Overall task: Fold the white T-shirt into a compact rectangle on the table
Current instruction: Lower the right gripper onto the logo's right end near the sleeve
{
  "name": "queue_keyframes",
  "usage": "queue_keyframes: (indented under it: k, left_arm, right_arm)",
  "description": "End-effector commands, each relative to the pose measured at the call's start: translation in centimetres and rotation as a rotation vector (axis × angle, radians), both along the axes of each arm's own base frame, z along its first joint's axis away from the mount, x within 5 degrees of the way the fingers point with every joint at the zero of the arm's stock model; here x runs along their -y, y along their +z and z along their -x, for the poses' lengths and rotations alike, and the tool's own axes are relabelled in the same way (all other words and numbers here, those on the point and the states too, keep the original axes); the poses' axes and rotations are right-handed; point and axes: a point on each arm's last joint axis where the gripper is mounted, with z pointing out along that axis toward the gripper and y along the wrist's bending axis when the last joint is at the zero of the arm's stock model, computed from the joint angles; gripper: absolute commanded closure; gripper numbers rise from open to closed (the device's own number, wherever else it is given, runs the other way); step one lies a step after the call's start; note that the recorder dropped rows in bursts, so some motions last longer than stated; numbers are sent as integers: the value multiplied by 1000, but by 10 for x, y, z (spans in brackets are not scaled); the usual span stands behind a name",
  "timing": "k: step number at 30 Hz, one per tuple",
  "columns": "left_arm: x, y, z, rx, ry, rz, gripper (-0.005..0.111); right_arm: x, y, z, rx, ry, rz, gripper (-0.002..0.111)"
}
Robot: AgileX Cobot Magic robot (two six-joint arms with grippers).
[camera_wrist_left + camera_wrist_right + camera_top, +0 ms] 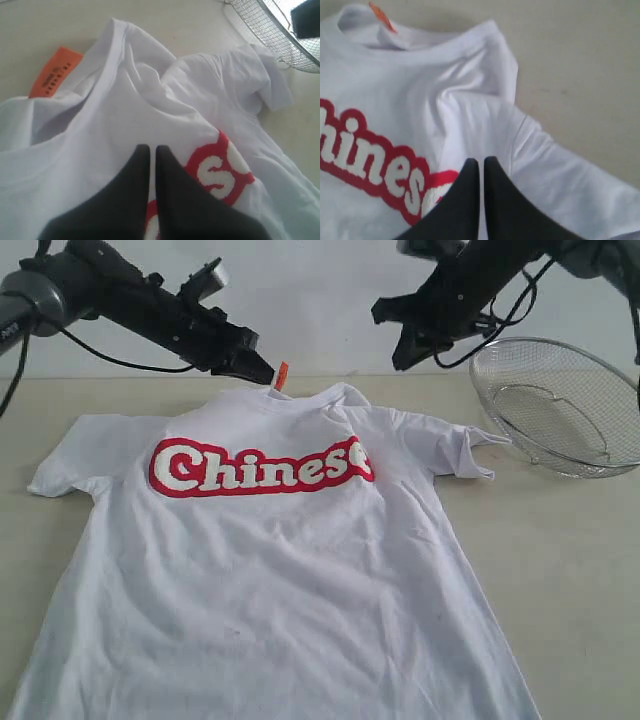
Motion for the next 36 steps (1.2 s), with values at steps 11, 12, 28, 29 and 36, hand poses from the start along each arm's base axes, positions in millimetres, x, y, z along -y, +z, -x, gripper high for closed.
queue_keyframes:
  k: [11, 12, 28, 29, 36]
  left_arm:
    - [18, -34, 4, -90, -57, -5, 102]
    - [18, -34, 4, -90, -57, -5, 102]
    - [20, -19, 4, -68, -55, 36, 102]
    - [20, -16, 4, -63, -55, 35, 102]
    - [19, -11, 4, -51, -55, 34, 102]
  right_arm:
    - [-25, -84, 16, -124, 35, 92, 108]
    - [-30, -87, 18, -128, 43, 97, 108]
    - [-38, -108, 31, -228, 139, 247, 108]
    - [-38, -108, 32, -241, 149, 250, 108]
    - [-39, -101, 37, -276, 180, 232, 108]
